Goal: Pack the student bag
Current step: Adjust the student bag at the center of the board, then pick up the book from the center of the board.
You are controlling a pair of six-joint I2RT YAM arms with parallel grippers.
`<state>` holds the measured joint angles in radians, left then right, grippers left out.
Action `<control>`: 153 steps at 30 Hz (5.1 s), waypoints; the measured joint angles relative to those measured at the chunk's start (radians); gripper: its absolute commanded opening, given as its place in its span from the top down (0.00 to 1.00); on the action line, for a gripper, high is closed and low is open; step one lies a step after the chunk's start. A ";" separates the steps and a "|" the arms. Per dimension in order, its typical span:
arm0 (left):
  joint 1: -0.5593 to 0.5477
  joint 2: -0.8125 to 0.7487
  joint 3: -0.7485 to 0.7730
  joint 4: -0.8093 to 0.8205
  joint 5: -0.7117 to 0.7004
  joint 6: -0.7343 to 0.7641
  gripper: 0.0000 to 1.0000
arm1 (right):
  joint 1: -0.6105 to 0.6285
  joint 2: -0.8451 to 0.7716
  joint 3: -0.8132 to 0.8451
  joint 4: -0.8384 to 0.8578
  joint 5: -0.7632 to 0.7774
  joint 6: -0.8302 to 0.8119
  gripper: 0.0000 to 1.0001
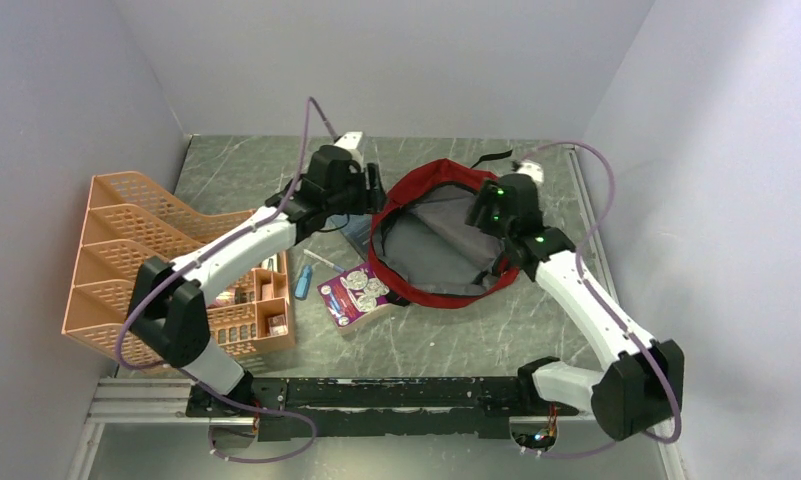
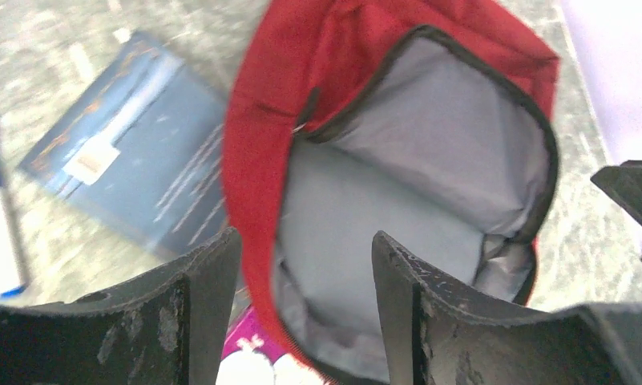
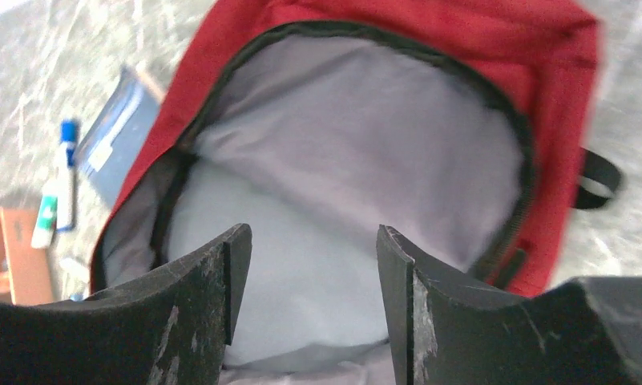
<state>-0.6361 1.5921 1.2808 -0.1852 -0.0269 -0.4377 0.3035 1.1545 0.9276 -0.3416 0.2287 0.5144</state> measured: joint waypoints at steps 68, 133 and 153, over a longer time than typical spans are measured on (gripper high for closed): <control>0.069 -0.290 -0.417 -0.222 -0.009 -0.114 0.19 | -0.061 0.806 0.543 0.138 0.211 -0.699 0.37; -0.124 -0.298 -0.738 -0.022 -0.177 -0.650 0.95 | 0.298 0.525 -0.038 0.183 -0.502 0.014 0.14; -0.124 -0.241 -0.729 0.064 -0.171 -0.650 0.95 | 0.246 0.475 -0.116 0.229 -0.433 0.066 0.67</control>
<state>-0.7601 1.3506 0.5514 -0.1211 -0.1982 -1.0878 0.5495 1.6295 0.8116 -0.1123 -0.2047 0.5808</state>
